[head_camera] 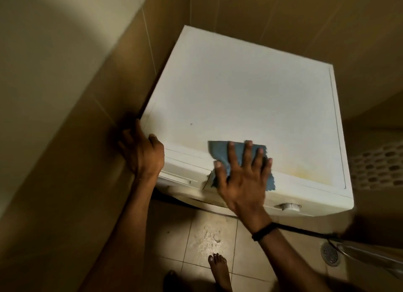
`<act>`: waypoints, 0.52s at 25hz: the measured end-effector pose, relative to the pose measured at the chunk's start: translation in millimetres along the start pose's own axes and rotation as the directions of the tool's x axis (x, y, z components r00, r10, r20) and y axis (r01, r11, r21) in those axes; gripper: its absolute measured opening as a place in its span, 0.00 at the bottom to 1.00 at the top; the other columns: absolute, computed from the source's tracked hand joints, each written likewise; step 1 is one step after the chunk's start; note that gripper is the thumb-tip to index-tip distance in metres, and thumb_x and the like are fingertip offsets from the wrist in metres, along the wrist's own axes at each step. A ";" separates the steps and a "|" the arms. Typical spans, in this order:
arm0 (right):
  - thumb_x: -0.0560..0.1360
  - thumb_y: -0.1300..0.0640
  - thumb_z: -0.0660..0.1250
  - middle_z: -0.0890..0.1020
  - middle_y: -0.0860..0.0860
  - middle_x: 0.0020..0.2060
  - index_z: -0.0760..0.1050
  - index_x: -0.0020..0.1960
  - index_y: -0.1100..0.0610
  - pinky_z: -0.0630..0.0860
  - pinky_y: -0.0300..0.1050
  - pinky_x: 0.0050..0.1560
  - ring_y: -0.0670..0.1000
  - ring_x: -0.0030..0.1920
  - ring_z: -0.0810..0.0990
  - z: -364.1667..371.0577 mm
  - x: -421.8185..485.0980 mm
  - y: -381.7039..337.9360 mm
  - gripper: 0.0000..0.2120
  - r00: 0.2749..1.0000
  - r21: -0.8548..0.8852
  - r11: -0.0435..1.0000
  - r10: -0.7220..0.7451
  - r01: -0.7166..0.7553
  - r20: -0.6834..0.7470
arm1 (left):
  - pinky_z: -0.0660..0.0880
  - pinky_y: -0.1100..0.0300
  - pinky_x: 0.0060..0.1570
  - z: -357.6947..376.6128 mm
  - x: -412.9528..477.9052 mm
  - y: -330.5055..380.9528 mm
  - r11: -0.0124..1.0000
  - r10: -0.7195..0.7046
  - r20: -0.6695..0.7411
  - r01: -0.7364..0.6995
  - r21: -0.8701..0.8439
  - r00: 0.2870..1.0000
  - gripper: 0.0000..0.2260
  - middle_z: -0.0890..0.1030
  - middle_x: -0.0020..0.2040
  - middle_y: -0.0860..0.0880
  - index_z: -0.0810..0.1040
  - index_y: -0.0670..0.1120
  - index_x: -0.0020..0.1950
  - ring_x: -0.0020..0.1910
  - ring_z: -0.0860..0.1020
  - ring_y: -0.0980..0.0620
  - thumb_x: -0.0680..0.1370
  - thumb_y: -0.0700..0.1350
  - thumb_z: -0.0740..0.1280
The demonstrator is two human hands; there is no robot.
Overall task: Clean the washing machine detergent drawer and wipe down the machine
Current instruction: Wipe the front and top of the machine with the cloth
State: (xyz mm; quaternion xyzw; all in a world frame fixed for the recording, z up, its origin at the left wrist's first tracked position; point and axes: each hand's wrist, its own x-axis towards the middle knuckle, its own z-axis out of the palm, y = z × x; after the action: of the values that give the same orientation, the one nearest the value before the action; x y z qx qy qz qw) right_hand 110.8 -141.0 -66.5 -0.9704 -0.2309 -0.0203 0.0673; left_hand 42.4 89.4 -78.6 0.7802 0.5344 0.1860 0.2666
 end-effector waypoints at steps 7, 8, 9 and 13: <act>0.82 0.37 0.46 0.47 0.60 0.81 0.50 0.82 0.48 0.46 0.67 0.77 0.67 0.80 0.43 5.2 31.9 -144.8 0.32 0.943 0.162 0.946 -0.303 0.280 0.138 | 0.71 0.42 0.66 -6.7 39.6 1.6 0.955 -0.204 -0.002 0.198 -0.222 0.979 0.22 0.78 0.66 0.40 0.81 0.45 0.61 0.65 0.74 0.36 0.74 0.50 0.55; 0.82 0.37 0.47 0.47 0.58 0.81 0.50 0.82 0.47 0.46 0.66 0.77 0.65 0.80 0.42 4.2 17.7 -129.0 0.31 0.932 0.162 0.932 -0.345 0.325 0.111 | 0.72 0.43 0.64 -6.9 41.8 1.2 0.956 -0.219 -0.018 0.211 -0.201 0.975 0.22 0.79 0.64 0.38 0.82 0.43 0.61 0.64 0.75 0.36 0.76 0.50 0.55; 0.82 0.37 0.48 0.47 0.57 0.82 0.49 0.82 0.46 0.47 0.66 0.78 0.64 0.80 0.42 4.1 7.1 -99.5 0.31 0.950 0.156 0.946 -0.301 0.286 0.084 | 0.73 0.43 0.62 -7.4 42.4 2.1 0.958 -0.227 -0.037 0.217 -0.188 0.973 0.24 0.80 0.61 0.36 0.83 0.42 0.59 0.61 0.77 0.34 0.76 0.49 0.53; 0.81 0.35 0.44 0.50 0.62 0.81 0.51 0.82 0.48 0.48 0.70 0.75 0.70 0.79 0.46 2.8 48.6 -29.6 0.33 0.977 0.026 0.977 0.211 -0.212 0.037 | 0.73 0.44 0.56 -0.7 42.2 3.3 0.999 -0.033 -0.144 0.037 0.026 0.989 0.21 0.82 0.56 0.37 0.83 0.44 0.55 0.57 0.78 0.34 0.73 0.43 0.53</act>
State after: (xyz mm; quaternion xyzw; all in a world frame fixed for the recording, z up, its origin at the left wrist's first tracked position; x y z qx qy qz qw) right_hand 140.8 -92.8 -62.2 -0.9886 -0.1276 0.0068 0.0794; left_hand 59.7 127.9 -75.8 0.7591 0.5683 0.2293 0.2197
